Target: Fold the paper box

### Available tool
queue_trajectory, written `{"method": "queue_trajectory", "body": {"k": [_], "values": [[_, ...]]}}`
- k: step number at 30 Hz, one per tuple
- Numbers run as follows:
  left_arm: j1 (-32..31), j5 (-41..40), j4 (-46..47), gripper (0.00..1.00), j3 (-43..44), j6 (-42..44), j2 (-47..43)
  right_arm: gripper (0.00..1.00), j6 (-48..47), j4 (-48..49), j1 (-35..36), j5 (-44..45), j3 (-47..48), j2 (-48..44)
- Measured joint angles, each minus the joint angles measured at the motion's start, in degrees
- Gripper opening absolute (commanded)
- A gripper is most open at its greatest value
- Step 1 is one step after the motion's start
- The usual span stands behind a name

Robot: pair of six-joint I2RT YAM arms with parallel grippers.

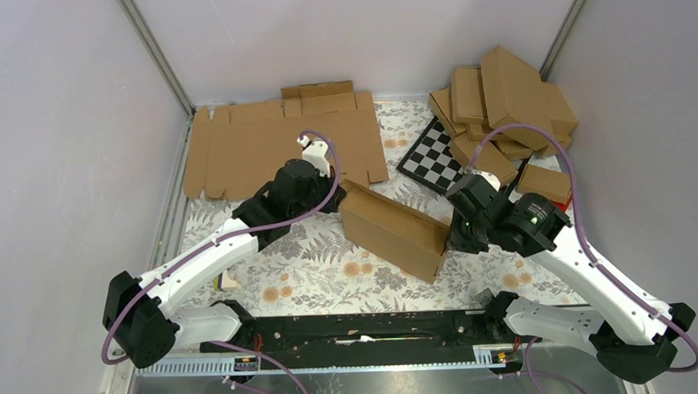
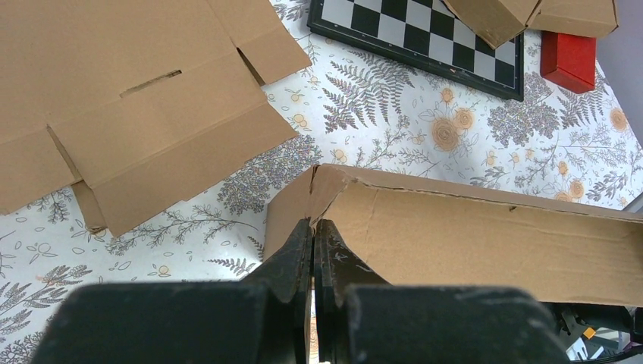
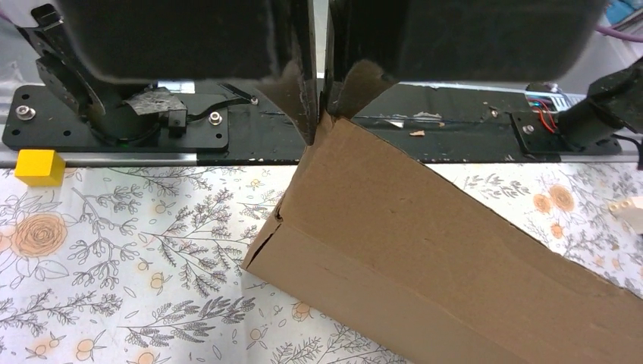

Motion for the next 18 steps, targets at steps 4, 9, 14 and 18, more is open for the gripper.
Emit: {"method": "queue_trajectory", "body": {"k": [4,9,14,18], "values": [[-0.13,-0.31,-0.02,0.0,0.0,0.0,-0.04,0.05,3.19,-0.52,0.0,0.46,0.15,0.04],[-0.26,-0.37,-0.07,0.0,0.0,0.02,-0.07,0.05,7.8,-0.72,-0.35,0.68,0.11,-0.66],[-0.81,-0.46,-0.11,0.0,0.0,0.0,-0.07,0.04,10.95,-0.85,-1.81,0.59,-0.04,-2.45],[-1.09,-0.48,-0.13,0.0,0.0,0.0,-0.07,0.03,11.98,-1.11,-2.82,0.57,-1.01,-3.08]]}}
